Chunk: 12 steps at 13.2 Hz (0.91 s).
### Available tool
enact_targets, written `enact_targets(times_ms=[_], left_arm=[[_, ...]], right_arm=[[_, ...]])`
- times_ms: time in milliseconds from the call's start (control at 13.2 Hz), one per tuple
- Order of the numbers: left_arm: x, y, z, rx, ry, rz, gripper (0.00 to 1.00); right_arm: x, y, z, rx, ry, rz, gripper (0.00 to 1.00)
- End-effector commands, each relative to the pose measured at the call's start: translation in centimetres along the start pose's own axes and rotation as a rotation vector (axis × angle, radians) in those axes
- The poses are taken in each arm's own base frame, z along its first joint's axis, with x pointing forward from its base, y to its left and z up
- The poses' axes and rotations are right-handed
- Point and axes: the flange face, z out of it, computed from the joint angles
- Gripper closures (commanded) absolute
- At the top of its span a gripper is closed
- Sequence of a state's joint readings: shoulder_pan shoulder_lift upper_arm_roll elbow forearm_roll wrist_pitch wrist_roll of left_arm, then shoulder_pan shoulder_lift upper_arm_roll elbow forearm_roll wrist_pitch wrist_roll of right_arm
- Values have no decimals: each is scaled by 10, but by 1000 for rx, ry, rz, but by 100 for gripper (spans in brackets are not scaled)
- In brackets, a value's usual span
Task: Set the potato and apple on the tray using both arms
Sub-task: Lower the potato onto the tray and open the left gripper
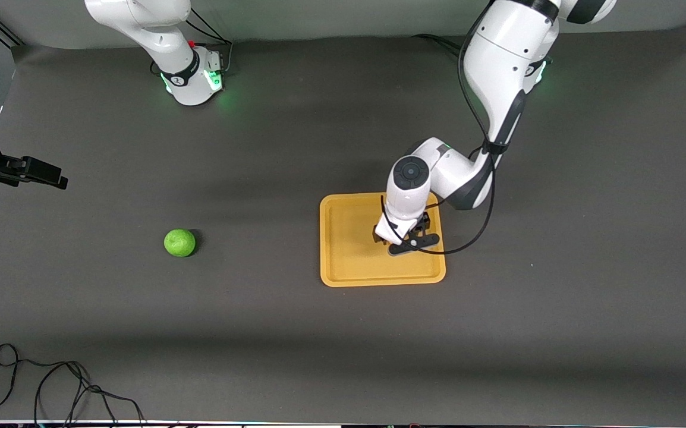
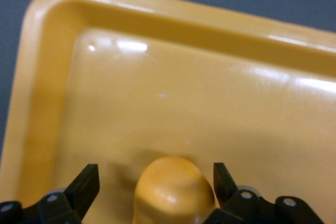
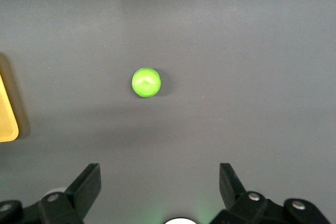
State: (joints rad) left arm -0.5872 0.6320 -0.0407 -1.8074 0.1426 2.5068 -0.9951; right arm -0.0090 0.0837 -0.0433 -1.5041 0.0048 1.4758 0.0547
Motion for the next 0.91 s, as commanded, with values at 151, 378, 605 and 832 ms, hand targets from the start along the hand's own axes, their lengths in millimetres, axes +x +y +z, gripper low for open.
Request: enact_targets(times_ms=[151,378,605,832], left_arm=[[18,-27,-105,50,-62,53,4],[36,-66,-177,51,-136,122,6],[48,-98,-213,26,-197,154,8],[47,-94,-211,20,-194,154,8]], right_arm=[[-2,0,-4,6,17,-9,0],[-4,-1,-9,2,26,-10,0],[-4,1,-9,0,26,-7,0],[-3,-1,-6,1,21,-10,0]])
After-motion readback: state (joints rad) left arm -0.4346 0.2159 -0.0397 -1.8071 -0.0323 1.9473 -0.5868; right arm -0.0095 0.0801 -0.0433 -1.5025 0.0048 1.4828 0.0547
